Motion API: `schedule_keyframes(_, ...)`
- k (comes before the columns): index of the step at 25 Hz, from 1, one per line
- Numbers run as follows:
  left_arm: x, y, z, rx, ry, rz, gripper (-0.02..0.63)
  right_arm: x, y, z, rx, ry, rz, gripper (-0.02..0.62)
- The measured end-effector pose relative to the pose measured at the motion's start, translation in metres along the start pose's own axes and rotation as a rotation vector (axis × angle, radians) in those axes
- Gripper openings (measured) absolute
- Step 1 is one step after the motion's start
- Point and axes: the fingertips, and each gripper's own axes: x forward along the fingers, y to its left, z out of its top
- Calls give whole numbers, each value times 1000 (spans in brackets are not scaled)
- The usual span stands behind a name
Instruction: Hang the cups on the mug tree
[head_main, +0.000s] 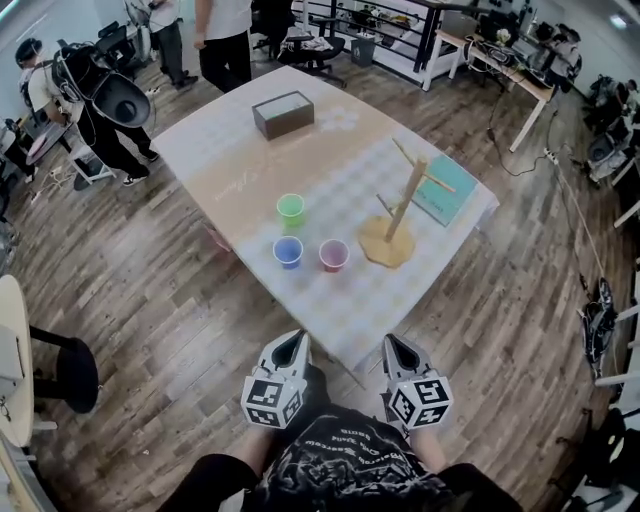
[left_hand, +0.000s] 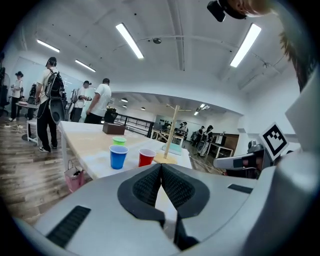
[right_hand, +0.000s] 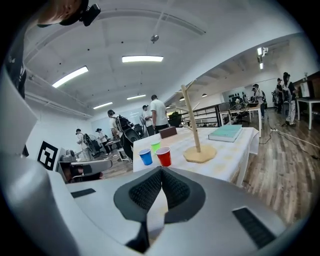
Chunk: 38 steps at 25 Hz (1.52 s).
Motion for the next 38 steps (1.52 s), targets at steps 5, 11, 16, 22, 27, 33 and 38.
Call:
schedule_keyframes(5, 51, 44, 35, 19, 12, -40, 20, 62, -8, 31, 28, 11, -41, 9)
schedule_keyframes(11, 91, 83, 55, 54, 38, -108, 20, 117, -18, 48, 93, 26, -98, 9)
schedule_keyframes(16, 111, 105, 65, 72, 55, -172, 20, 149, -18, 54, 119, 48, -141, 11)
schedule_keyframes(22, 127, 130, 69, 90, 76, -227, 20, 180, -22, 57, 131, 74, -183, 25)
schedule_keyframes(27, 135, 144, 68, 90, 90, -250, 20, 203, -28, 65, 165, 95, -163, 72)
schedule_keyframes(33, 137, 150, 67, 85, 106, -273, 20, 230, -37, 67, 260, 158, -108, 101)
schedule_keyframes(38, 138, 156, 70, 81, 99, -257, 20, 254, -48, 68, 324, 209, -86, 117)
